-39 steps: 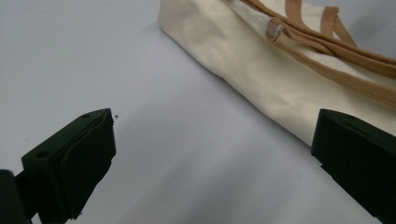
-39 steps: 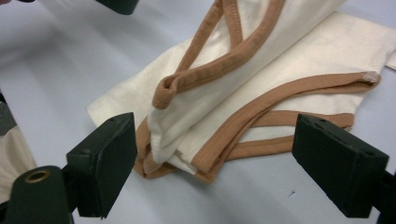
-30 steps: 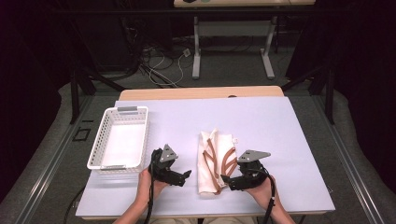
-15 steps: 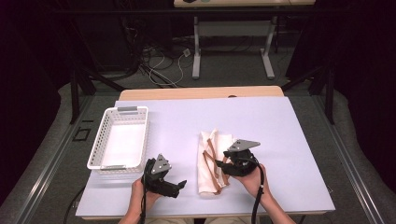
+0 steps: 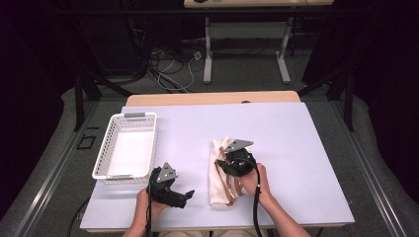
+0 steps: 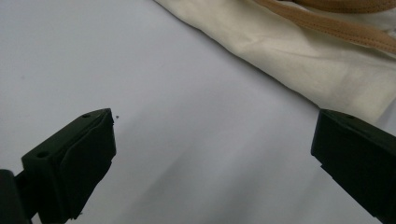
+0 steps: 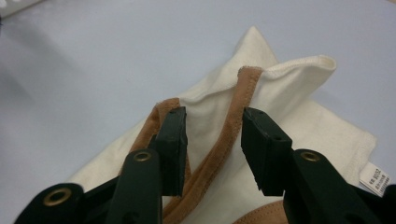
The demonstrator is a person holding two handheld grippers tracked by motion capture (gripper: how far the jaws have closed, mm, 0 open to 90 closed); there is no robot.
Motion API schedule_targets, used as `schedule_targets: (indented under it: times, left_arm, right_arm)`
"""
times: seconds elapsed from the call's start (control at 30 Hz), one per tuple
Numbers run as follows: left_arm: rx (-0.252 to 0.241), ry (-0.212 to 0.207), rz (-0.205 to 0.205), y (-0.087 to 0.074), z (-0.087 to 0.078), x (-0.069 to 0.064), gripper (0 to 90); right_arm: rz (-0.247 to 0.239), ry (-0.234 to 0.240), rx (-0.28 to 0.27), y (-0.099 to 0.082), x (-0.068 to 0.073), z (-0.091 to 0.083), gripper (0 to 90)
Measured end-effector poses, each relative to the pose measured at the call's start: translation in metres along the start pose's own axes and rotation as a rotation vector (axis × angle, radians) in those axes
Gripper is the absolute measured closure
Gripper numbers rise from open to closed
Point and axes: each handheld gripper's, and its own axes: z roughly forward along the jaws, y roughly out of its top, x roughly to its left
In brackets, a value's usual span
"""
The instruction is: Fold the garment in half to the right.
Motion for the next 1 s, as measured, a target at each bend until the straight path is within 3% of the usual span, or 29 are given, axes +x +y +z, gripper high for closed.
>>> schedule_targets:
  times: [0.2,0.43,0.83,1.0]
  left_arm:
    - [0.009,-0.014,0.001,0.001,0.001,0.002,0.1]
    - [0.027,-0.025,0.006,0.0,0.004,0.003,0.1]
    - [0.036,-0.036,0.003,0.001,0.007,0.003,0.1]
    - [0.039,-0.039,0.012,0.001,0.006,0.003,0.1]
  right_arm:
    - [0.005,-0.034,0.025,-0.005,-0.002,0.005,69.0]
    - [0.008,-0.049,0.038,-0.01,-0.007,0.004,86.4]
    - [0.051,-0.098,0.042,-0.024,-0.02,-0.01,87.1]
    - [0.112,-0.138,0.073,-0.031,-0.035,-0.012,76.6]
